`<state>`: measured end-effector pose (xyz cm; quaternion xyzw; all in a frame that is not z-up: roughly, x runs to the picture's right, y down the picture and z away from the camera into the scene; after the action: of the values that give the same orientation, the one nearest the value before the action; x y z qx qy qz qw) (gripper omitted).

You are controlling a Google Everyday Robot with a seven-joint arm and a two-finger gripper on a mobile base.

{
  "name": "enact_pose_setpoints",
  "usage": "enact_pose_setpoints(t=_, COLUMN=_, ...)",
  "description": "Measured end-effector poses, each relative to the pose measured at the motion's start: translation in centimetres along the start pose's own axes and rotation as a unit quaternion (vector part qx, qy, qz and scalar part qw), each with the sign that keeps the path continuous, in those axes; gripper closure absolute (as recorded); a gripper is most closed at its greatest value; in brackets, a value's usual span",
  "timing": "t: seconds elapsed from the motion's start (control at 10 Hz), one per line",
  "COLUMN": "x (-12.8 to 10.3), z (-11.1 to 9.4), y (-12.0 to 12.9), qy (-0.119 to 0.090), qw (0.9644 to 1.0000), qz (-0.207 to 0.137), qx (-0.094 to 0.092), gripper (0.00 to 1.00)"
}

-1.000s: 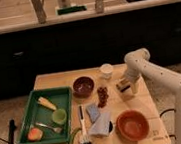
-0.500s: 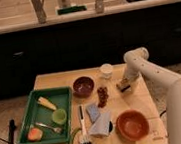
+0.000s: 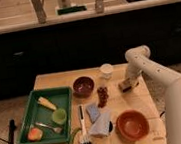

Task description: Wipe purple bowl with eraser

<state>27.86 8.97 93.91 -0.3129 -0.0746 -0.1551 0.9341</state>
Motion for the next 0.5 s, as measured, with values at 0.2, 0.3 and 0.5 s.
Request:
enact_pose_setpoints(t=0.2, x=0.3, z=-1.7, y=-0.1, qy=-0.014, qw=0.9999, qz=-0.008, qx=0.0, gripper=1.0)
enact_pose_setpoints(t=0.3, x=0.4, z=-2.8, y=-0.2, qy=-0.021, qw=0.9997, qz=-0.013, qx=0.002, gripper=1.0)
enact_pose_setpoints(t=0.5, x=0.7, z=-4.8, y=-0.1, qy=-0.032, qw=0.9991, qz=-0.026, qx=0.009, gripper=1.0)
